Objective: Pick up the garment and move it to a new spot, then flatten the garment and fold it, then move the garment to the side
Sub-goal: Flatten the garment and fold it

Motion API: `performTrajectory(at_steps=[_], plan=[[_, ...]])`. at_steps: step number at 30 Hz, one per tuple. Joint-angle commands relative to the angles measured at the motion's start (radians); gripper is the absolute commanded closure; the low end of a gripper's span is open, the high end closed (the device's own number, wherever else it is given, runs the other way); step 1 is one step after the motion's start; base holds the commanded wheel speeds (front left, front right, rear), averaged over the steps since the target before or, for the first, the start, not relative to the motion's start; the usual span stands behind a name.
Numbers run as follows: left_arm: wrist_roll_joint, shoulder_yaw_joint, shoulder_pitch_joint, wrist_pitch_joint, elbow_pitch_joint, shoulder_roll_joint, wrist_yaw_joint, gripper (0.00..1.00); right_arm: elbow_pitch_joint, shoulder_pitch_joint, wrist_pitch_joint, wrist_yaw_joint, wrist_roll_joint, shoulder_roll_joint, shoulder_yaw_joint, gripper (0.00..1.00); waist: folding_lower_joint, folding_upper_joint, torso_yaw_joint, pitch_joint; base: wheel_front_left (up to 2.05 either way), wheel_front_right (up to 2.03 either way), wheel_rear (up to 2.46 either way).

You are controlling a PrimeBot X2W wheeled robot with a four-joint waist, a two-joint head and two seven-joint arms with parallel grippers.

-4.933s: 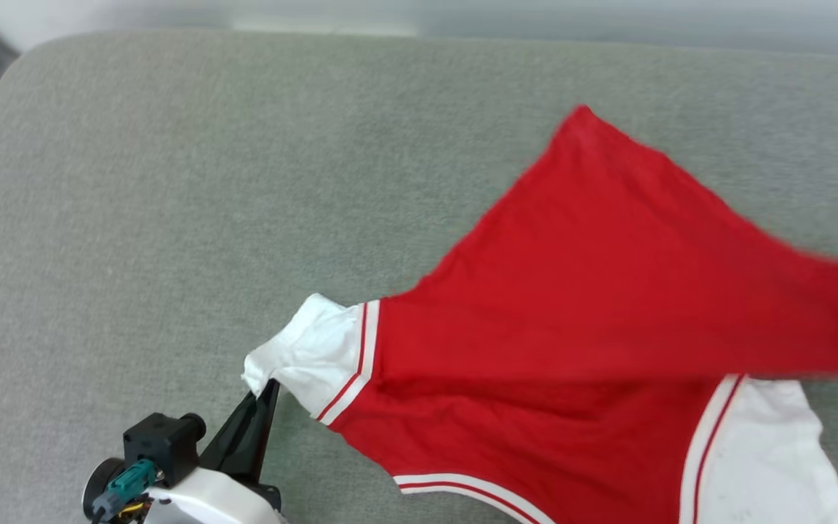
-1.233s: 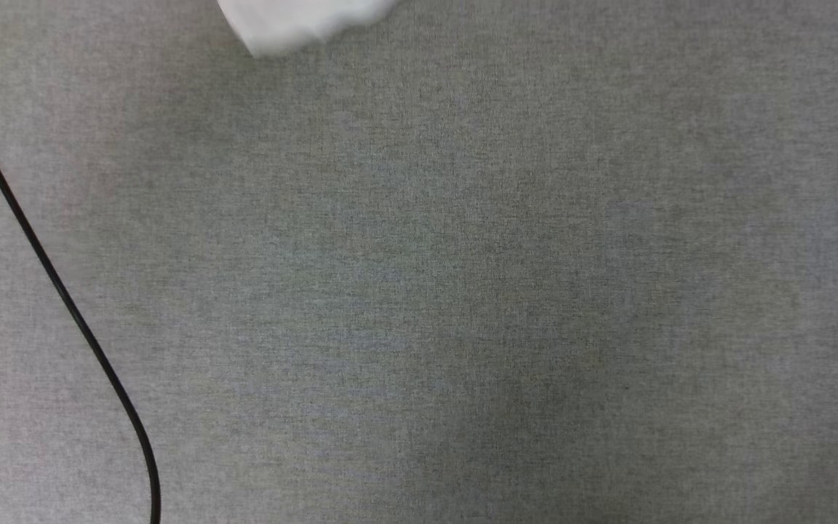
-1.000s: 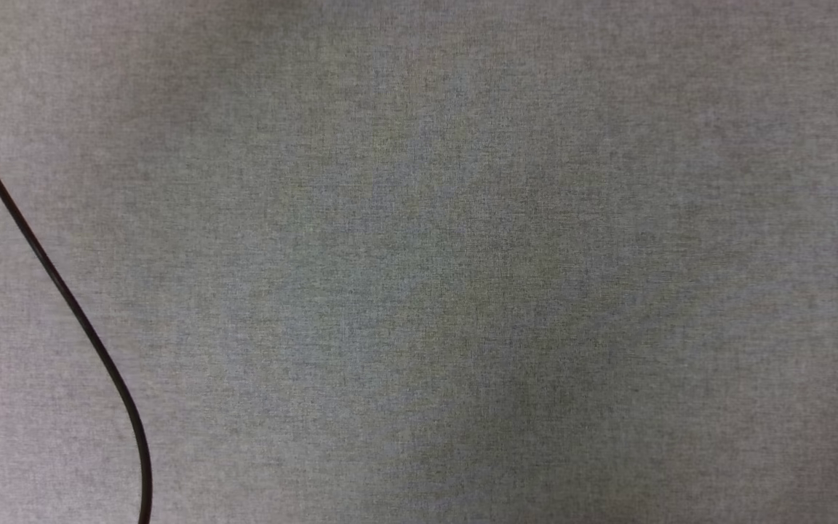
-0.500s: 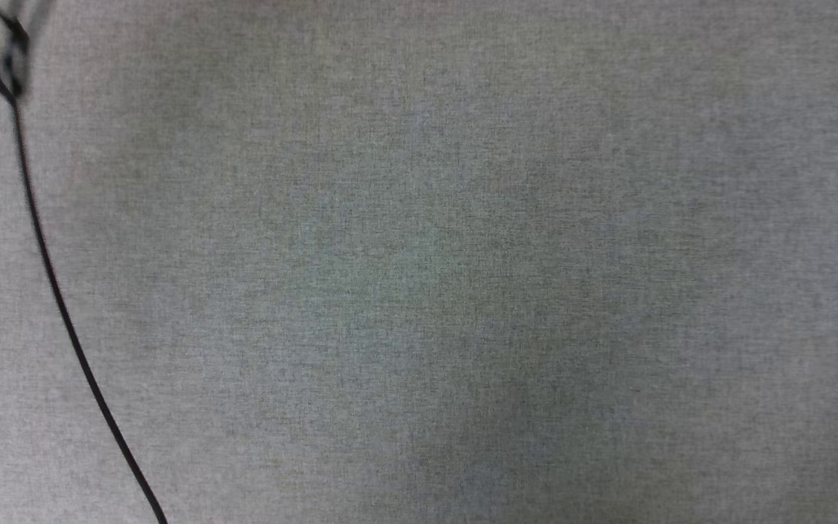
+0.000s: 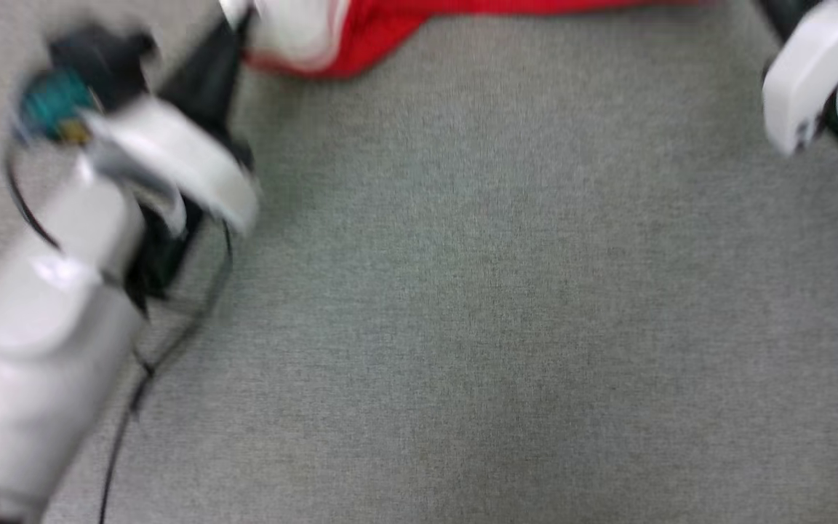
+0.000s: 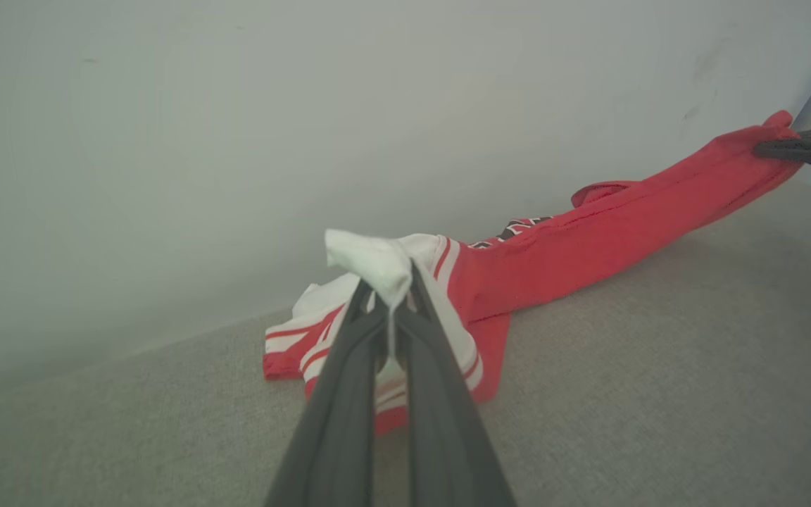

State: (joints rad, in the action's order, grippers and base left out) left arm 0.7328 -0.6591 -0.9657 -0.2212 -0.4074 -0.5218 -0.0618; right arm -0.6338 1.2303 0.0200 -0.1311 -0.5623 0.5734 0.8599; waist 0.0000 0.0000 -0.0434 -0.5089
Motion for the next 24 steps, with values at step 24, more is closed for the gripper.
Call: performTrajectory(at_steps=[24], plan=[[0.148,-0.135,0.917,0.032,0.428,-0.166,0.291,1.0,0.31,-0.953,-0.071,0.001,-0.161,0.199,-0.218,1.0,0.0,0.0,-0.029,0.427,0.0,0.0,0.0]])
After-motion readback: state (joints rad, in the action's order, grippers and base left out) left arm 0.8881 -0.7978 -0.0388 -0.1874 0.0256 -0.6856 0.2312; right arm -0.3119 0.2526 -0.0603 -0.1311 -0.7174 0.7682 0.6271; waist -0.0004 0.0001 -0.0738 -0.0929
